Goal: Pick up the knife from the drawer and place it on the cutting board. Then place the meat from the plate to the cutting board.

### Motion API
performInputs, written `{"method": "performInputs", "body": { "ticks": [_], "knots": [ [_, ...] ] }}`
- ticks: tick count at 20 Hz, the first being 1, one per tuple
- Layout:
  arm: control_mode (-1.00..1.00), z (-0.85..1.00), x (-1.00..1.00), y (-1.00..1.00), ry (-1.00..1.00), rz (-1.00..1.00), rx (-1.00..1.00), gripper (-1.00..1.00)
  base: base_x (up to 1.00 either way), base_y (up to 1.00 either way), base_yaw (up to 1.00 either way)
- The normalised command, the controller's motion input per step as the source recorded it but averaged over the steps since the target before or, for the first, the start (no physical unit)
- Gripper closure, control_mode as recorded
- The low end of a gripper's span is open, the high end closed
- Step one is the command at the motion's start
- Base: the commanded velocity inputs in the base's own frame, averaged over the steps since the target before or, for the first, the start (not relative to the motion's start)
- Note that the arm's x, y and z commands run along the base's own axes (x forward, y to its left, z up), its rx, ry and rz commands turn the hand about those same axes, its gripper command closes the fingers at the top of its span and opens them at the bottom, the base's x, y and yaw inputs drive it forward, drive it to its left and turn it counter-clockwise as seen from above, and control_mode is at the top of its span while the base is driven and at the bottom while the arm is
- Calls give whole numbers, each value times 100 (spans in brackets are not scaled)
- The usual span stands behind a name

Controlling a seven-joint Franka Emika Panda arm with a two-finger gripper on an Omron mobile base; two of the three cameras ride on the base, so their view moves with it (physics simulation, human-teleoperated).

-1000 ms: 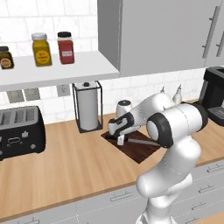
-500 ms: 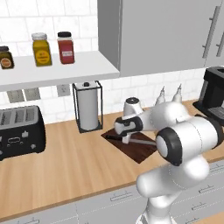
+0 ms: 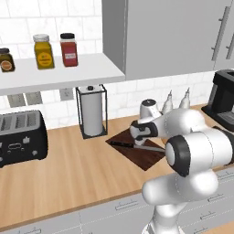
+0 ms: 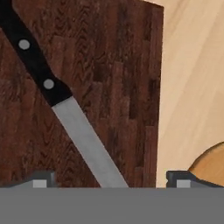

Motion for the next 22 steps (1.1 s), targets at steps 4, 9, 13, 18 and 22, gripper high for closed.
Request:
{"method": "performInputs", "body": {
  "ticks": [4,9,13,18,22],
  "knots": [
    [-100,10,-10,-67,-5,-37,5,-100,0,0,0],
    [-100,15,-16,-68,0,-30,14,-100,0,0,0],
    [-100,16,-4,-69,0,-22,17,-100,0,0,0],
    [-100,2,0,-55,0,-11,7,-100,0,0,0],
    [-100,0,5,-49,0,-5,3,-100,0,0,0]
  ]
}}
